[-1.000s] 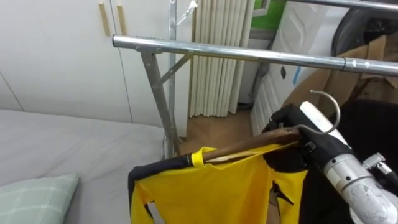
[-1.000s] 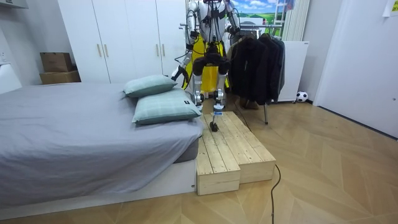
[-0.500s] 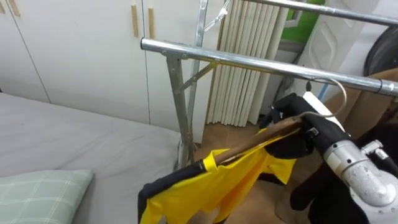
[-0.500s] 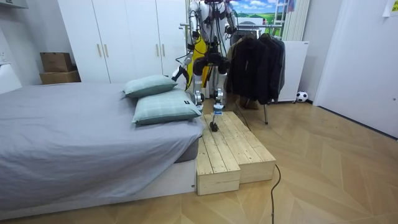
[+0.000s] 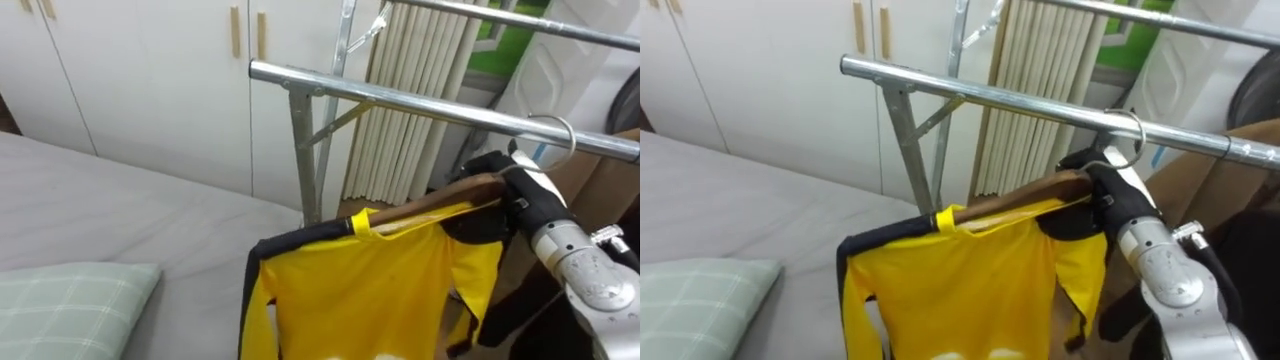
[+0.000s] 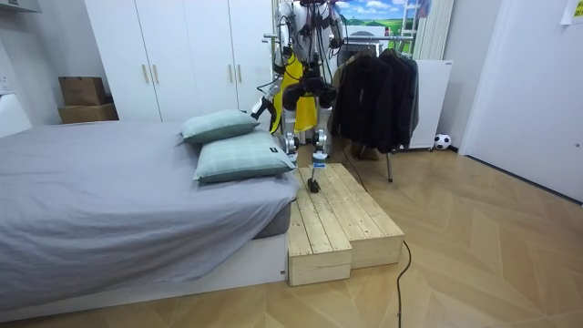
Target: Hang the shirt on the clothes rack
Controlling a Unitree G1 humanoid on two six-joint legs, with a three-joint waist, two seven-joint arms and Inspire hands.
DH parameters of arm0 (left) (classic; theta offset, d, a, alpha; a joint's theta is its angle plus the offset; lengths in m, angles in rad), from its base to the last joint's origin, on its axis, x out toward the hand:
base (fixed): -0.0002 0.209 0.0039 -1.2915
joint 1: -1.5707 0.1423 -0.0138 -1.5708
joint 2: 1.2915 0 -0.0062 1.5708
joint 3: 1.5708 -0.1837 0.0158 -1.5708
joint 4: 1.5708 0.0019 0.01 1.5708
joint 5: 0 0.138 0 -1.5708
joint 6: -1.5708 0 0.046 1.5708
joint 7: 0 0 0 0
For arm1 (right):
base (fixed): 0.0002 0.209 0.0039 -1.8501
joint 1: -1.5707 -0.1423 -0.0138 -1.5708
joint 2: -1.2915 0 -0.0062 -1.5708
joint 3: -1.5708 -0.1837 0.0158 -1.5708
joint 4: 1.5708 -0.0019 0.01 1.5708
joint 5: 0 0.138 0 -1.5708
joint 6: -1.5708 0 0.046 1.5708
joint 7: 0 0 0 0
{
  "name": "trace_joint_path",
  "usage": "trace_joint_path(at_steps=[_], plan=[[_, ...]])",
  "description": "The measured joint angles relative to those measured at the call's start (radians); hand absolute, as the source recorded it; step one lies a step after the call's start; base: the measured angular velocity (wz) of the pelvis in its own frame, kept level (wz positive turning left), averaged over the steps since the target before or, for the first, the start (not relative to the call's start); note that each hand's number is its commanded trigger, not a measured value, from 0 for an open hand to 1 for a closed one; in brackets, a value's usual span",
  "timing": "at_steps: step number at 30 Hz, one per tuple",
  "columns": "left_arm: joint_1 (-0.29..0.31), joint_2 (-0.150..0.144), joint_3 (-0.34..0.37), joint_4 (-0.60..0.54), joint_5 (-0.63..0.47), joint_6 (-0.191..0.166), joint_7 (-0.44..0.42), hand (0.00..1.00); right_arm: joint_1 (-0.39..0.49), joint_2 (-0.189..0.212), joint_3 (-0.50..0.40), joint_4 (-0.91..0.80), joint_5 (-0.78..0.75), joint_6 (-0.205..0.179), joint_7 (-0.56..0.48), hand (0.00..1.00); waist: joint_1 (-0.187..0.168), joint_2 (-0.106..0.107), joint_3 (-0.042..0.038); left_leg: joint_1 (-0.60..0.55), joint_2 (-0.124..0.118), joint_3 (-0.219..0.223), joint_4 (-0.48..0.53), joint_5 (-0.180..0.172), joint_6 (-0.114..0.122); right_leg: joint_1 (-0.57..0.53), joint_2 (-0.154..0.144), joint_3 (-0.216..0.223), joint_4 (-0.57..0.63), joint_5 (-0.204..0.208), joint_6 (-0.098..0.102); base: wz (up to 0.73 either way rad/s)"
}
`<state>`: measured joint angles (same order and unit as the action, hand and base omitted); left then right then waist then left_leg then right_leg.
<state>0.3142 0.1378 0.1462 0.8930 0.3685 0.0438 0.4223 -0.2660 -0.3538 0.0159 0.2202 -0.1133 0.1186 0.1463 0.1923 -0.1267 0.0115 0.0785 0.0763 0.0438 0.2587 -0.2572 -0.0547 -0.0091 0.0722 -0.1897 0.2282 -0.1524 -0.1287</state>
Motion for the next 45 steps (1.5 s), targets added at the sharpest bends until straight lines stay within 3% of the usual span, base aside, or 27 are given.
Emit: trace_joint_path(at_steps=[8,19,26,34,37,41,45], plan=[[0.032,0.000,0.010,-0.077,0.000,0.000,-0.002,0.00,-0.006,-0.006,-0.002,0.077,0.151,0.002,-0.002,1.00,0.010,0.000,-0.0004,0.001,-0.002,-0.018,0.001,0.000,0.000,0.006,-0.002,-0.019,-0.008,0.001,0.000,0.07],[0.054,0.002,0.010,-0.112,0.000,0.002,-0.020,0.00,-0.031,-0.030,-0.002,0.222,0.242,0.002,-0.006,1.00,0.008,0.004,0.0006,0.003,-0.001,-0.020,-0.001,0.000,0.000,0.010,-0.003,-0.023,-0.010,0.000,0.000,0.01],[0.083,0.002,0.010,-0.159,-0.002,0.005,-0.020,0.00,-0.095,-0.078,-0.001,0.342,0.374,0.004,-0.001,1.00,0.008,0.003,-0.0003,0.001,-0.002,-0.020,0.000,0.000,0.000,0.010,-0.004,-0.026,-0.007,-0.001,0.000,0.00],[0.097,0.013,0.008,-0.165,0.012,0.017,-0.020,0.00,-0.189,-0.129,-0.001,0.535,0.425,0.007,0.011,1.00,0.008,0.000,-0.0023,0.002,-0.002,-0.025,-0.002,0.001,-0.001,0.015,-0.005,-0.032,-0.009,-0.001,0.000,0.01],[0.095,0.023,0.008,-0.140,0.019,0.015,-0.021,0.00,-0.220,-0.141,-0.001,0.585,0.469,0.008,0.021,1.00,0.008,-0.008,-0.0040,0.004,-0.002,-0.025,-0.009,0.004,-0.002,0.015,-0.005,-0.032,-0.010,-0.004,-0.002,0.00],[0.095,0.033,0.009,-0.110,0.026,0.017,-0.027,0.00,-0.249,-0.150,0.004,0.660,0.491,0.010,0.052,1.00,0.002,-0.027,-0.0137,0.025,-0.003,-0.033,-0.031,0.013,-0.004,0.031,-0.004,-0.037,-0.024,-0.003,-0.002,0.05],[0.101,0.033,0.013,-0.111,0.071,0.020,-0.049,0.00,-0.257,-0.154,0.004,0.685,0.492,0.016,0.071,1.00,0.002,-0.035,-0.0119,0.038,-0.006,-0.032,-0.054,0.020,-0.004,0.032,-0.005,-0.036,-0.024,-0.003,-0.002,0.00]])
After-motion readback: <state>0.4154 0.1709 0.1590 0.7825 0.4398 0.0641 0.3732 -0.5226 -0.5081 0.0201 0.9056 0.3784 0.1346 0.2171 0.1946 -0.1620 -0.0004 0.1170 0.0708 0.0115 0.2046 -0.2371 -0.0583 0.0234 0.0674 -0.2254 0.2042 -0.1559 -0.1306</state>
